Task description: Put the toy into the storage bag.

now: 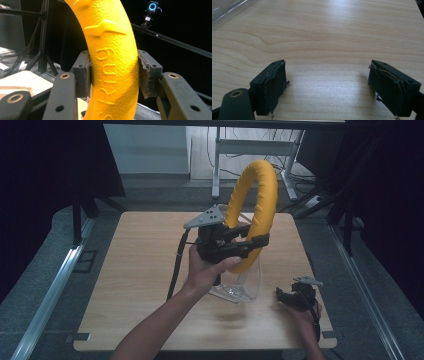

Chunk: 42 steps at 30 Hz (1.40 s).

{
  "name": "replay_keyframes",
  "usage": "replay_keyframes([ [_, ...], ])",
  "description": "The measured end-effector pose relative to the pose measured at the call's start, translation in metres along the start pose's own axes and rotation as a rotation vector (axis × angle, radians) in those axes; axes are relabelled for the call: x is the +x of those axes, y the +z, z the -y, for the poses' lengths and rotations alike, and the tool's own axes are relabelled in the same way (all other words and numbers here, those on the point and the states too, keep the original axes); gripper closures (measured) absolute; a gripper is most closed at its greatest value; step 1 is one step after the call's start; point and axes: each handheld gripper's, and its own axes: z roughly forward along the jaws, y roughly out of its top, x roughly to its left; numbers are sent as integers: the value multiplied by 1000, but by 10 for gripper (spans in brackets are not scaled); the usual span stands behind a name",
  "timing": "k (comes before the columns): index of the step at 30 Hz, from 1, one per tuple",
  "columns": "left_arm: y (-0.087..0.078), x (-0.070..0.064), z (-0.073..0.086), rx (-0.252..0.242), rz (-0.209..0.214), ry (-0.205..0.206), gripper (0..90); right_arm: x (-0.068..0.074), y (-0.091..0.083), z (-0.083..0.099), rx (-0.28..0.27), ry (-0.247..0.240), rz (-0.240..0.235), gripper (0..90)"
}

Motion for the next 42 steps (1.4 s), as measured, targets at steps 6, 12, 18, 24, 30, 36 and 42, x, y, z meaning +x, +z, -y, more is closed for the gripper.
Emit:
replay_keyframes([
  [6, 7, 7, 12, 6, -7, -28, 515, 0, 0, 0, -3, -7, 2, 151],
  [12, 10, 18, 26, 16, -21, -69, 515, 0, 0, 0, -3, 0, 3, 150],
  [18, 9, 31, 40, 22, -52, -98, 515, 0, 0, 0, -4, 1, 5, 151],
  [24, 7, 43, 55, 36, -84, -118, 515, 0, 0, 0, -2, 5, 2, 151],
  [30, 7, 51, 68, 40, -96, -147, 515, 0, 0, 0, -1, 4, 2, 151],
  [36, 4, 61, 83, 61, -111, -186, 514, 0, 0, 0, -1, 3, 2, 151],
  [42, 3, 67, 98, 79, -121, -198, 513, 0, 0, 0, 0, 2, 1, 151],
])
